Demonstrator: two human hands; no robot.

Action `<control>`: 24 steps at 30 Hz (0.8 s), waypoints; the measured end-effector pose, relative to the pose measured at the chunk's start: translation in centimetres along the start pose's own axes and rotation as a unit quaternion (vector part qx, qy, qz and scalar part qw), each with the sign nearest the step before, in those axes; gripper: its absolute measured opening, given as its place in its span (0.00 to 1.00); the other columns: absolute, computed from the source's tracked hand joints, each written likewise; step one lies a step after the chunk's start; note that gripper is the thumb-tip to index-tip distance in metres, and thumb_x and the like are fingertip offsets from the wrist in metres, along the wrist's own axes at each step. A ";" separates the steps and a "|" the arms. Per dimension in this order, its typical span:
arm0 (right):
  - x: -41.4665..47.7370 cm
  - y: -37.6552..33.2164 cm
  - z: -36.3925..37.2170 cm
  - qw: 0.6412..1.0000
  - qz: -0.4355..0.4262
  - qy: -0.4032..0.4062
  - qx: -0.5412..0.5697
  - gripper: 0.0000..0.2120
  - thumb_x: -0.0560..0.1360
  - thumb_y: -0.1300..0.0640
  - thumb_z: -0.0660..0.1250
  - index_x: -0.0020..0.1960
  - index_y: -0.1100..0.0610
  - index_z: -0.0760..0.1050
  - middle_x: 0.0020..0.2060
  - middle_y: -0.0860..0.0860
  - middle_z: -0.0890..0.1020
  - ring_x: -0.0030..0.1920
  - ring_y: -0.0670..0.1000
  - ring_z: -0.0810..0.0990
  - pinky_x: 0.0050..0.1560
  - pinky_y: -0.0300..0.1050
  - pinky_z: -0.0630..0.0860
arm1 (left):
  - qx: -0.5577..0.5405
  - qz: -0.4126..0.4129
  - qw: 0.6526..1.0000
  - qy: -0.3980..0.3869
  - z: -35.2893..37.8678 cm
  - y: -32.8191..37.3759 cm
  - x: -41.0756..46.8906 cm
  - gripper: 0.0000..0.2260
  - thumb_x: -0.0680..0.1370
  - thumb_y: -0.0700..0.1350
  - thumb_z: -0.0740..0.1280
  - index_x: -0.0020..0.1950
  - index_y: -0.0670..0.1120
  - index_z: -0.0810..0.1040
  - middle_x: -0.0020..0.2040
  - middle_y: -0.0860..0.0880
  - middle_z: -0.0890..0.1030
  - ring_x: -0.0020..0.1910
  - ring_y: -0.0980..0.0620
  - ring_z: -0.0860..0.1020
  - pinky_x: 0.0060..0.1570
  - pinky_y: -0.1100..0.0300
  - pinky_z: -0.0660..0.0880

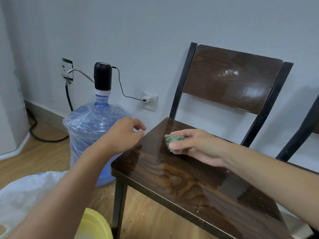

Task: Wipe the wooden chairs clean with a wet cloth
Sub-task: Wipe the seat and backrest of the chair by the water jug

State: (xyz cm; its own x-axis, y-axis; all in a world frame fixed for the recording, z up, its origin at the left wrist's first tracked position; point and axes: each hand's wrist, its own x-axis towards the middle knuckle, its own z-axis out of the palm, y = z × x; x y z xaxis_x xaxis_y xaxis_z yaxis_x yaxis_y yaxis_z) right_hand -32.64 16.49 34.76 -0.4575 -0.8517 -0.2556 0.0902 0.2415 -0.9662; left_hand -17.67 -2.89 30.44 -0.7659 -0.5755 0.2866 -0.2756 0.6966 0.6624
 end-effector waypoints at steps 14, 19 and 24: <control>4.6 0.2 3.1 0.898 -0.164 0.059 -0.405 0.15 0.74 0.54 0.77 0.60 0.48 0.84 0.56 0.51 0.86 0.56 0.50 0.84 0.62 0.46 0.79 | 0.008 -0.015 1.000 0.015 0.1 -1.2 0.4 0.12 0.79 0.44 0.64 0.59 0.49 0.83 0.58 0.49 0.81 0.53 0.51 0.78 0.52 0.59 0.71; 4.2 -0.1 4.7 0.814 -0.191 0.039 -0.547 0.16 0.76 0.54 0.73 0.64 0.48 0.83 0.58 0.48 0.85 0.52 0.43 0.80 0.53 0.34 0.70 | 0.000 -0.041 0.999 0.028 -0.2 -1.4 0.6 0.13 0.80 0.42 0.62 0.60 0.48 0.83 0.59 0.48 0.82 0.50 0.49 0.80 0.43 0.61 0.72; 1.8 -0.4 7.3 0.812 -0.210 -0.085 -0.539 0.18 0.75 0.60 0.70 0.63 0.48 0.81 0.55 0.47 0.84 0.48 0.42 0.80 0.51 0.36 0.76 | -0.002 -0.059 0.998 0.027 -0.9 -1.3 0.6 0.12 0.79 0.41 0.62 0.57 0.49 0.84 0.51 0.48 0.85 0.50 0.46 0.82 0.38 0.65 0.71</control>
State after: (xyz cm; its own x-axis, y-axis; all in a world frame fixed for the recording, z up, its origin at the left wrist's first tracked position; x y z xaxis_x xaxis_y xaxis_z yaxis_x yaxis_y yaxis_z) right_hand -27.09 11.46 34.41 -0.1111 -0.9938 -0.0017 -0.9097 0.1024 -0.4025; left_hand -17.26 -4.55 30.34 -0.6953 -0.6760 0.2440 -0.3594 0.6210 0.6965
